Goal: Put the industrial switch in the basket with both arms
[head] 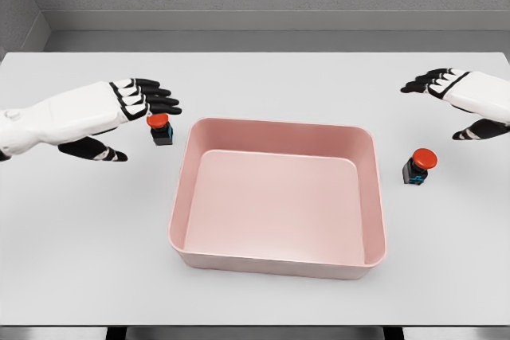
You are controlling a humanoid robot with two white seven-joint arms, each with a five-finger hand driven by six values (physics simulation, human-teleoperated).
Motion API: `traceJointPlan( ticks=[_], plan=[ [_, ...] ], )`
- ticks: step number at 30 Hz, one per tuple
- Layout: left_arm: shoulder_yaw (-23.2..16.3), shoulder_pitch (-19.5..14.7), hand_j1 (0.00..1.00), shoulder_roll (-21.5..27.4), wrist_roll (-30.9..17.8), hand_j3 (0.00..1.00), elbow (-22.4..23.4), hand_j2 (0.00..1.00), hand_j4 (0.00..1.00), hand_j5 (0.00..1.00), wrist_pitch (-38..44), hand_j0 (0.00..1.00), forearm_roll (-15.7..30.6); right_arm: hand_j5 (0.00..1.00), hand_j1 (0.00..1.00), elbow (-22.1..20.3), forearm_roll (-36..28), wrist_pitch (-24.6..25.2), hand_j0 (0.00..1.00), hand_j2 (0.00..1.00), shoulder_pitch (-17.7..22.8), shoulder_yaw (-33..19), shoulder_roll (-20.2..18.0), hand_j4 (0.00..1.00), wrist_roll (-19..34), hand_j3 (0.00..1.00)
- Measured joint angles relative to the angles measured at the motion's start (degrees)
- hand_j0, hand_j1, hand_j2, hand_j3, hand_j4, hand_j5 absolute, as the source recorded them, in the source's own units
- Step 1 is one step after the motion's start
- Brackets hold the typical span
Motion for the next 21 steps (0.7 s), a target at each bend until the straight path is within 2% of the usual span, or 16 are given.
traceJointPlan(
  ticks=[3, 6, 9, 10, 12, 13, 16, 21],
  plan=[
    [-0.08, -0.80, 1.00, 0.05, 0.01, 1.00, 0.23, 1.00, 1.00, 1.00, 0.00, 1.00, -0.06, 1.00, 1.00, -0.21, 0.03, 0.00, 1.00, 1.00, 0.09, 0.06, -0.05, 1.00, 0.14, 1.00],
    [-0.13, -2.99, 1.00, 0.09, -0.99, 1.00, 2.86, 1.00, 1.00, 1.00, 0.00, 1.00, -0.02, 1.00, 1.00, 0.29, 0.35, -0.01, 1.00, 1.00, 2.11, 0.08, -0.34, 1.00, 0.45, 1.00],
    [-0.16, -4.40, 1.00, -0.62, -9.02, 1.00, 4.70, 1.00, 1.00, 1.00, 1.91, 1.00, -1.07, 1.00, 1.00, 0.96, 0.36, 0.00, 1.00, 1.00, 2.55, 0.15, -0.76, 1.00, 0.56, 1.00],
    [-0.16, -7.36, 1.00, -1.19, -11.50, 1.00, 4.76, 1.00, 1.00, 1.00, 2.62, 1.00, -2.02, 1.00, 1.00, 1.28, 0.34, 0.00, 1.00, 1.00, 2.55, 0.19, -0.81, 1.00, 0.59, 1.00],
    [-0.09, -7.91, 1.00, -2.99, -17.91, 1.00, 4.36, 1.00, 1.00, 1.00, 3.51, 1.00, -3.18, 1.00, 1.00, 1.76, 0.48, -0.01, 1.00, 1.00, 3.34, 0.24, -0.84, 1.00, 0.69, 1.00],
    [-0.19, -9.58, 1.00, -3.86, -19.97, 1.00, 4.10, 1.00, 1.00, 1.00, 3.74, 1.00, -3.51, 1.00, 1.00, 1.90, 0.52, -0.01, 1.00, 1.00, 3.43, 0.26, -0.79, 1.00, 0.75, 1.00],
    [-0.34, -9.84, 1.00, -5.94, -23.32, 1.00, 3.82, 1.00, 1.00, 1.00, 5.08, 1.00, -4.03, 1.00, 1.00, 2.11, 0.62, -0.01, 1.00, 1.00, 4.13, 0.31, -0.56, 1.00, 0.84, 1.00],
    [-0.44, -9.93, 1.00, -9.59, -25.01, 1.00, 3.76, 1.00, 1.00, 1.00, 12.39, 1.00, -4.42, 1.00, 1.00, 2.20, 0.98, 0.00, 1.00, 1.00, 4.13, 0.36, 1.28, 1.00, 1.02, 1.00]
  ],
)
